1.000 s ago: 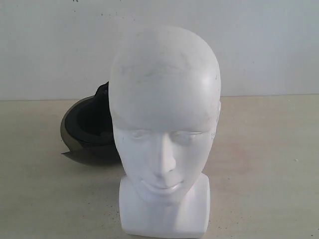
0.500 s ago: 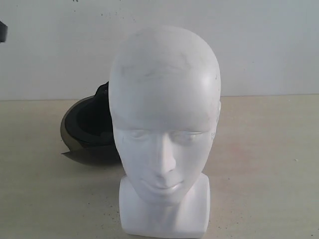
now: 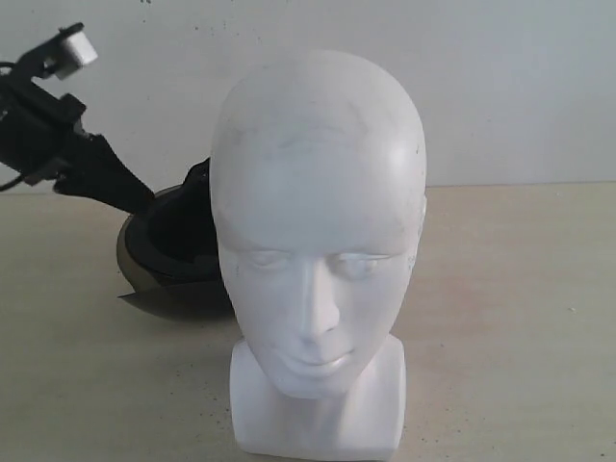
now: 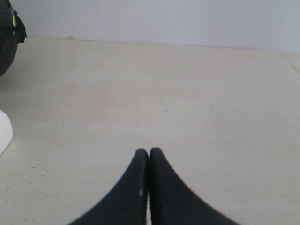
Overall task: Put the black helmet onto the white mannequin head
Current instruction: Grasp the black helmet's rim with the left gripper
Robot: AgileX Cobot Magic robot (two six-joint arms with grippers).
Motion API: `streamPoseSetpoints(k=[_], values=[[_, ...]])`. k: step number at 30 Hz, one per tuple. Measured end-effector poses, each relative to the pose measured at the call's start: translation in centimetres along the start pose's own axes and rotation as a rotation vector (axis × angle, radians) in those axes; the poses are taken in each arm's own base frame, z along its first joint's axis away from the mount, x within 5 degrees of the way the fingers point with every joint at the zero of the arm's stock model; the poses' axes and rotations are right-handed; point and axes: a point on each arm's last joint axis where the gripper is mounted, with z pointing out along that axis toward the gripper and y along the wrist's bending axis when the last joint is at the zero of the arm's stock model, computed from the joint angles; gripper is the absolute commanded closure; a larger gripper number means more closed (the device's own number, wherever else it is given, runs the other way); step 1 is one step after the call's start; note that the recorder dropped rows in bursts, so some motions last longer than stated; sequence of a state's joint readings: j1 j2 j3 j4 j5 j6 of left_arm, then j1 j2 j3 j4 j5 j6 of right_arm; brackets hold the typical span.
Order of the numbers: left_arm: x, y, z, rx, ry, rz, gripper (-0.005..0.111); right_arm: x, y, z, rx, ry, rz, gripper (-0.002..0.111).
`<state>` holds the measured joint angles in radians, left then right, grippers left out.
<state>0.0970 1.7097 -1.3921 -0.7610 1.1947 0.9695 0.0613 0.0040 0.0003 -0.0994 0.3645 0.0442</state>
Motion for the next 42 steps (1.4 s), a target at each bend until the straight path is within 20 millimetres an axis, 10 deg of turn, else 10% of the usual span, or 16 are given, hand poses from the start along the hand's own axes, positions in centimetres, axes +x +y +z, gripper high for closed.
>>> streamPoseSetpoints(k=[6, 15, 42], values=[[0.2, 1.4, 2.4, 0.099, -0.034, 0.284, 0.098, 0.0, 0.0, 0.0, 0.0, 0.0, 0.0, 0.108], [0.2, 2.1, 3.6, 0.13, -0.082, 0.545, 0.044, 0.0, 0.0, 0.0, 0.0, 0.0, 0.0, 0.108], [1.0, 1.5, 7.9, 0.103, -0.06, 0.688, 0.029, 0.0, 0.0, 0.0, 0.0, 0.0, 0.0, 0.108]])
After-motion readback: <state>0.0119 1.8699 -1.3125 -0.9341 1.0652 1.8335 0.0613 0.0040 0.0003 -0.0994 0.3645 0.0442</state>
